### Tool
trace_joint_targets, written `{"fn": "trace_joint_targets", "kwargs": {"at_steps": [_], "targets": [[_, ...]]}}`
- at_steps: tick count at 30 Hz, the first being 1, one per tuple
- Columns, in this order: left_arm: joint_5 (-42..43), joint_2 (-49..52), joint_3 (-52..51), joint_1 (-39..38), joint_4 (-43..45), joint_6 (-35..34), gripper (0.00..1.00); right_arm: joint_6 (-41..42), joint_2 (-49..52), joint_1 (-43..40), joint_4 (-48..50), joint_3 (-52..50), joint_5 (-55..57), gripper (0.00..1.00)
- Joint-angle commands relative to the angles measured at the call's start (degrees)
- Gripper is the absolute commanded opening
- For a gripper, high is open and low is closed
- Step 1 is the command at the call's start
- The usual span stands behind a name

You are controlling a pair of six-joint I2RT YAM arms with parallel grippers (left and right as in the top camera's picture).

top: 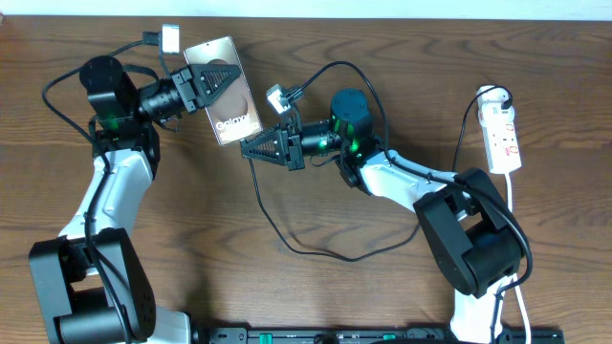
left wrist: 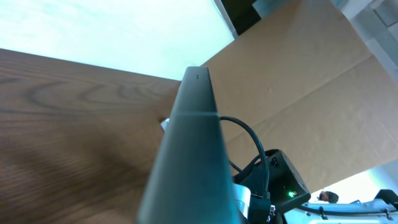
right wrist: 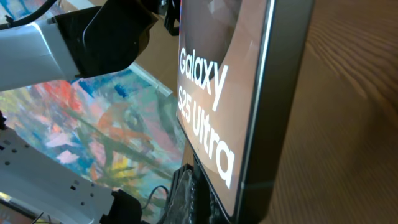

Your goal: Plug charger to phone and switch on socket

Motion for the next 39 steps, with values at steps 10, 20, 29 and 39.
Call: {"fn": "trace_joint_targets", "kwargs": {"at_steps": [10, 20, 29, 39], "targets": [[13.25, -0.33, -0.02, -1.01, -0.83, 1.66, 0.07, 1.88, -0.35, -3.65, 6.62, 1.88, 8.68, 0.01], [13.25, -0.33, -0.02, -1.01, -0.83, 1.66, 0.08, 1.88, -0.35, -3.67, 6.75, 1.88, 8.92, 0.01], [12.09, -0.33, -0.02, -0.94, -0.81, 1.68, 0.08, 1.88, -0.35, -3.67, 6.71, 1.88, 6.75, 0.41], [7.54, -0.33, -0.02, 0.04, -0.83, 1.68, 0.07, 1.86, -0.35, -4.13, 6.67, 1.88, 3.43, 0.99]]}}
